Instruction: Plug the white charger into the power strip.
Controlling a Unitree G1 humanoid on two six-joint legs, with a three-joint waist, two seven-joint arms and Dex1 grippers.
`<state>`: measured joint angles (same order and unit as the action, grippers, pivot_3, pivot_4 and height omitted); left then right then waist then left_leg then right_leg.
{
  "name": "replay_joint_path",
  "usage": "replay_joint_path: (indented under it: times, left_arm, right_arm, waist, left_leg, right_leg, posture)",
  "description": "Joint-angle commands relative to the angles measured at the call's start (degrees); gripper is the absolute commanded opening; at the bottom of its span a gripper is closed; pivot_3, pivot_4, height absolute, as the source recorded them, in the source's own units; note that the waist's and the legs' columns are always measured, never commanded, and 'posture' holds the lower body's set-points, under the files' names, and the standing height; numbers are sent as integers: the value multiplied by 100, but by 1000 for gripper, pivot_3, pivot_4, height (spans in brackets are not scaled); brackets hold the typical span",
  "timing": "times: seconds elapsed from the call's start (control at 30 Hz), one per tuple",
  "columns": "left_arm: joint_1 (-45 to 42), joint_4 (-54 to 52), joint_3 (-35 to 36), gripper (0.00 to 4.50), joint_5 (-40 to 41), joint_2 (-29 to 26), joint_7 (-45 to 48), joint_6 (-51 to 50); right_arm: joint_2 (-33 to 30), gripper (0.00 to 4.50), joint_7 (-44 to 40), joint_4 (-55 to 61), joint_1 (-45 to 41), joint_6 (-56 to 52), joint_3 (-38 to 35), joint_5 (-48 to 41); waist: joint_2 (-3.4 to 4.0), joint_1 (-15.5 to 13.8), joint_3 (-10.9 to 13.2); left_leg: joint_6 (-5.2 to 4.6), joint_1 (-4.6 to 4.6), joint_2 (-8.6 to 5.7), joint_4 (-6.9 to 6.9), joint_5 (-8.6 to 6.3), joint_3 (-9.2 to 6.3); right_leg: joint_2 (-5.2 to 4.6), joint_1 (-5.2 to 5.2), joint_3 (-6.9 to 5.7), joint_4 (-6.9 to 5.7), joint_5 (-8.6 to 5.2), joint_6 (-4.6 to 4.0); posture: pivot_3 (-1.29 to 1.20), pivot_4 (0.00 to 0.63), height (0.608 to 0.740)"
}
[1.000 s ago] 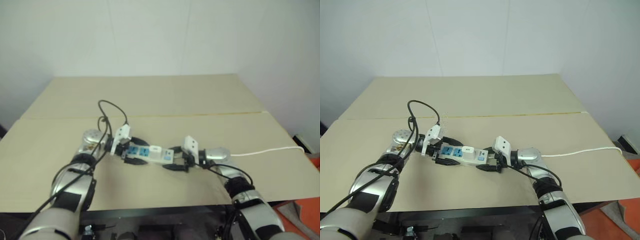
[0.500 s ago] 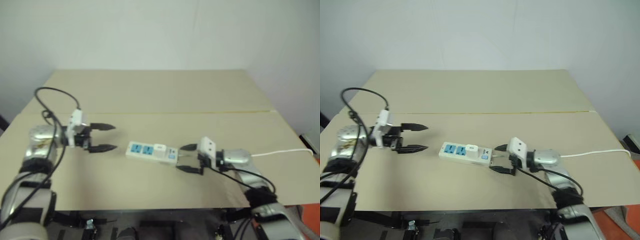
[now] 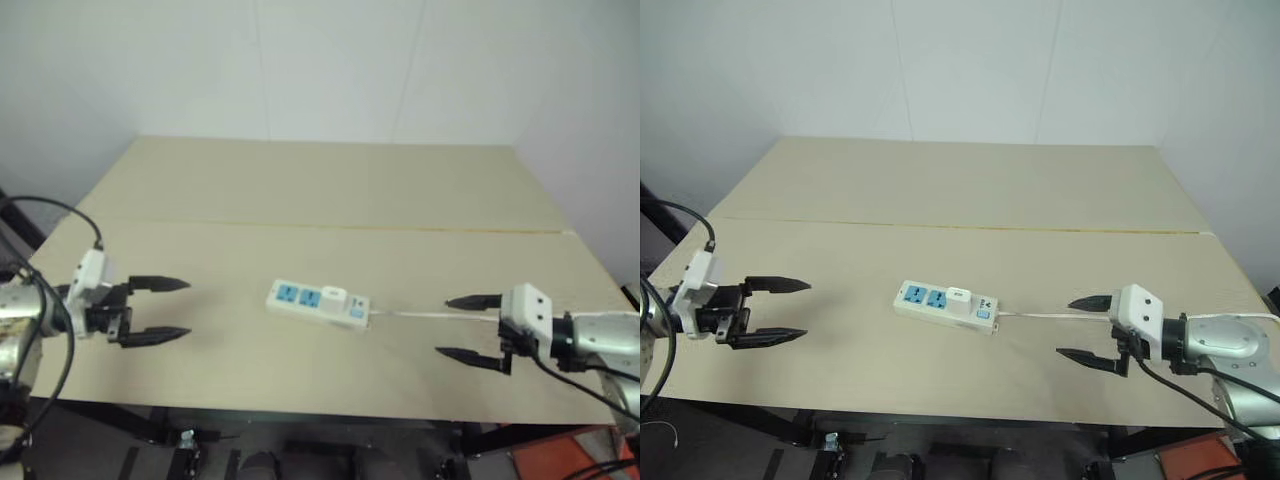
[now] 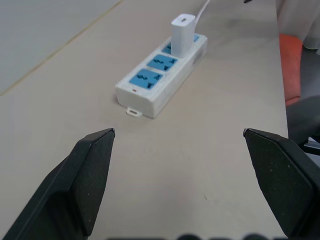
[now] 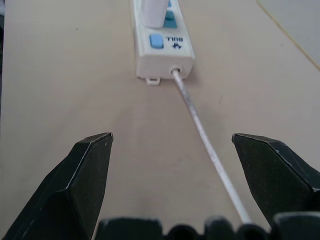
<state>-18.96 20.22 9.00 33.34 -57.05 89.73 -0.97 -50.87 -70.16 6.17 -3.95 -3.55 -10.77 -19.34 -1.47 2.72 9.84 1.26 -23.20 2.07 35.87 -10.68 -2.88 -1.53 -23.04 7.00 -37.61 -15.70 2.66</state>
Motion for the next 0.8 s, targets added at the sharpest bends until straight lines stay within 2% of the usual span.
replay_joint_path:
  times: [0.03, 0.8]
  left_arm:
    - [-22, -231, 181, 4500, -30, 57, -99, -105]
    - [-390, -6, 150, 4500, -432, 317, -73, -86]
  right_arm:
    - [-131, 4468, 65, 172, 18, 0, -293, -142]
    - [-262, 4468, 329, 275, 442, 9, -582, -81]
  waist:
    - [0, 6, 0]
    - [-1, 0, 0]
  left_leg:
    - [0, 0, 0, 0, 0, 1]
    - [-1, -9, 0, -2, 0, 3]
  right_leg:
    - [0, 0, 1, 1, 1, 1]
    - [3, -3, 2, 5, 0, 3]
  posture:
    - [0, 150, 740]
    - [0, 150, 740]
